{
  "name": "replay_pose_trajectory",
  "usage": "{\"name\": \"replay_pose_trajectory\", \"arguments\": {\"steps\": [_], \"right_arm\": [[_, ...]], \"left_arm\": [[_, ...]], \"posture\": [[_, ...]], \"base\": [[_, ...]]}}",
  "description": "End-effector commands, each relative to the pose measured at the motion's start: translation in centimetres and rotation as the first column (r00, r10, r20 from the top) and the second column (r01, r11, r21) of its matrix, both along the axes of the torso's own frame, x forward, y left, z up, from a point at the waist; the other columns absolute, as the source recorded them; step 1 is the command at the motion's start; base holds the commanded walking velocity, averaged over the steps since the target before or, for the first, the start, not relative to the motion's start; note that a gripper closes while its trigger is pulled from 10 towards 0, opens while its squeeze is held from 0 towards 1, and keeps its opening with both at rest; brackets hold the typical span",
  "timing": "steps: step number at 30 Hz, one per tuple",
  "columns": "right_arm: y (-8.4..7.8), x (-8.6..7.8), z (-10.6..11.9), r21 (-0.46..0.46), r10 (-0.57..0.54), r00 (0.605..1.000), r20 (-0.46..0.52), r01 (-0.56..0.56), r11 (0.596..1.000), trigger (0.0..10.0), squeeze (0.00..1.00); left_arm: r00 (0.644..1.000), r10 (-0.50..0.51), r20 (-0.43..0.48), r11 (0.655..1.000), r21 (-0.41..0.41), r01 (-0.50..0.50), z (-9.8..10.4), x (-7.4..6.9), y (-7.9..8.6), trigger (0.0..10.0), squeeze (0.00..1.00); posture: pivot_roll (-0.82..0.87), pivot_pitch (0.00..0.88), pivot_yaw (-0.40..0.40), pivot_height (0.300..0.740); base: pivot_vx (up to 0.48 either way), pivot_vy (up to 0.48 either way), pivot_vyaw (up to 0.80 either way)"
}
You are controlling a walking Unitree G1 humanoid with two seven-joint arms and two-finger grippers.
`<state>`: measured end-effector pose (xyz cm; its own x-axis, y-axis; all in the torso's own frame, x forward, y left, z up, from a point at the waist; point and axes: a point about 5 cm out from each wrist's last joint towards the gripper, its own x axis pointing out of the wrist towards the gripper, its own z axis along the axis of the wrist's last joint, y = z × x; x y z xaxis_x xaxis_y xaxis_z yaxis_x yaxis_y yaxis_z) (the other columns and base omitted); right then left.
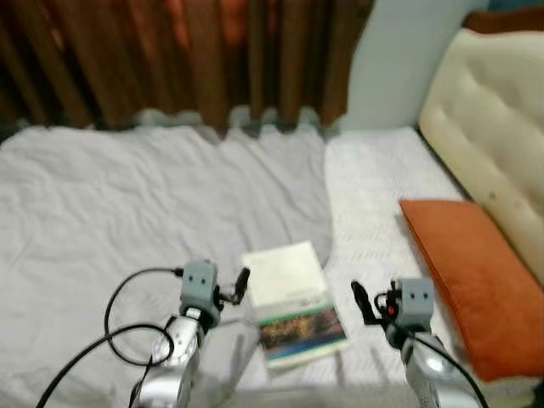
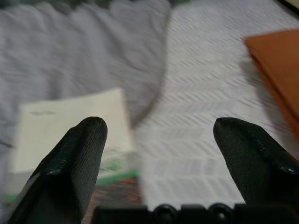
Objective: Clean up the room
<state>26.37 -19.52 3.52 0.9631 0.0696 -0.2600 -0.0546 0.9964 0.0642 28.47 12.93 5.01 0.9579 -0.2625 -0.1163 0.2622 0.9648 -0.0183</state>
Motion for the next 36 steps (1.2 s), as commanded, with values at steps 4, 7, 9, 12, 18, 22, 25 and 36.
{"name": "replay_pose_trajectory", "arguments": {"steps": [4,7,9,12,18,22,25,36], "right_arm": [[0.1,0.6,0.1,0.014,0.011,1.000,-0.009,-0.011,1.000,10.0,0.00],[0.5,1.0,0.1,0.081,0.024,1.000,-0.005,-0.023,0.996,10.0,0.00],[0.7,1.2,0.1,0.115,0.030,1.000,-0.008,-0.029,0.993,10.0,0.00],[1.3,1.9,-0.9,0.160,0.039,0.997,-0.060,-0.029,0.987,10.0,0.00],[2.7,2.7,-2.4,0.187,-0.025,0.987,-0.158,0.055,0.981,10.0,0.00],[3.6,3.2,-3.1,0.160,-0.077,0.978,-0.192,0.109,0.981,10.0,0.00],[3.7,3.7,-2.8,0.145,-0.105,0.979,-0.175,0.131,0.981,10.0,0.00],[2.7,6.5,0.2,0.059,-0.217,0.975,-0.053,0.220,0.974,10.0,0.00]], "left_arm": [[0.999,0.031,0.011,0.999,0.016,-0.031,0.2,0.0,0.5,10.0,0.00],[0.999,0.045,0.013,0.999,0.016,-0.045,0.3,0.0,0.7,10.0,0.00],[0.999,0.047,0.023,0.999,0.015,-0.047,0.5,-0.1,0.9,10.0,0.00],[0.999,0.001,0.047,1.000,0.008,-0.002,1.4,-0.8,1.2,10.0,0.00],[0.959,-0.282,0.019,0.954,0.111,0.278,2.4,-6.4,0.3,10.0,0.00],[0.946,-0.324,0.004,0.942,0.093,0.322,5.1,-9.2,1.8,10.0,0.00],[0.947,-0.321,0.010,0.944,0.083,0.319,6.5,-10.4,2.3,10.0,0.00],[0.931,-0.360,-0.058,0.931,0.040,0.363,9.0,-15.7,1.1,10.0,0.00]], "posture": [[-0.07,0.057,-0.020,0.740],[-0.07,0.078,-0.020,0.740],[-0.06,0.103,-0.018,0.740],[-0.04,0.195,0.002,0.740],[0.12,0.415,0.076,0.740],[0.21,0.560,0.137,0.740],[0.24,0.601,0.155,0.740],[0.24,0.656,0.132,0.740]], "base": [[0.000,0.000,0.00],[0.000,0.000,0.00],[0.000,0.000,0.00],[0.000,0.000,0.00],[0.000,0.000,0.00],[0.000,0.000,0.00],[0.000,0.000,0.00],[0.000,0.000,0.00]]}}
